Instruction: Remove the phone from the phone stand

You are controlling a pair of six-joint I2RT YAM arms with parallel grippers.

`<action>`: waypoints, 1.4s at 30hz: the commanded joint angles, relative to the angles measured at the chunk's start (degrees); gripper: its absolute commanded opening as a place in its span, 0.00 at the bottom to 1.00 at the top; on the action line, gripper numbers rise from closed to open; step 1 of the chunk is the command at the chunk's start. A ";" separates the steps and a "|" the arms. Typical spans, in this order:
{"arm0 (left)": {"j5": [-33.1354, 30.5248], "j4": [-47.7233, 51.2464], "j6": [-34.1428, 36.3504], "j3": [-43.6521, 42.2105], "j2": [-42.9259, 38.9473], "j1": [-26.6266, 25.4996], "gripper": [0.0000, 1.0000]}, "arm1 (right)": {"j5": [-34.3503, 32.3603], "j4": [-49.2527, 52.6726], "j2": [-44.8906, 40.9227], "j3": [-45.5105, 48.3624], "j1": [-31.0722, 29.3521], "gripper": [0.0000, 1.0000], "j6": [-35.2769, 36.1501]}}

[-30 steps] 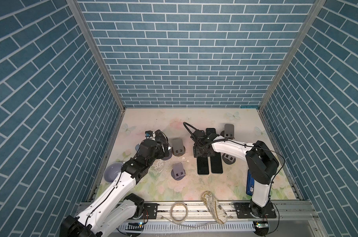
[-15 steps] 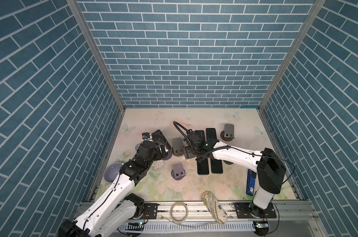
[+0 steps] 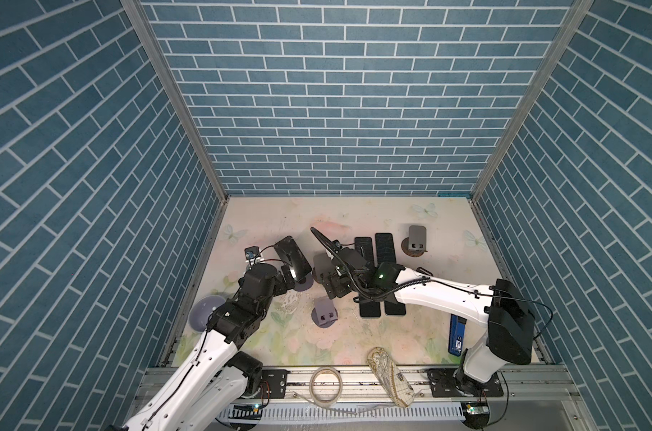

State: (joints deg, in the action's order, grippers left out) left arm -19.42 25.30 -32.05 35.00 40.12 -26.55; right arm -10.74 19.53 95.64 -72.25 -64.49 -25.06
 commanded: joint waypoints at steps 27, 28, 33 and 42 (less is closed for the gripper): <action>-2.20 6.27 -0.38 -1.25 -7.59 -0.06 1.00 | 3.12 18.11 15.81 -16.39 -5.72 0.89 -7.08; -2.28 6.41 -0.38 -1.34 -7.84 0.01 1.00 | 3.24 19.05 16.44 -17.08 -5.69 0.88 -7.27; -3.06 7.36 -0.38 -1.69 -8.77 -0.06 1.00 | 2.80 22.12 18.37 -19.22 -5.74 0.84 -8.07; -3.43 7.61 -0.29 -2.04 -9.18 -0.06 1.00 | 2.90 23.19 19.50 -20.17 -5.73 0.60 -8.52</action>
State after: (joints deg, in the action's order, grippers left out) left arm -21.85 31.94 -32.71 33.80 31.33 -26.55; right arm -6.87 39.83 114.34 -90.28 -69.87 -32.27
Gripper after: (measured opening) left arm 0.996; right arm 0.618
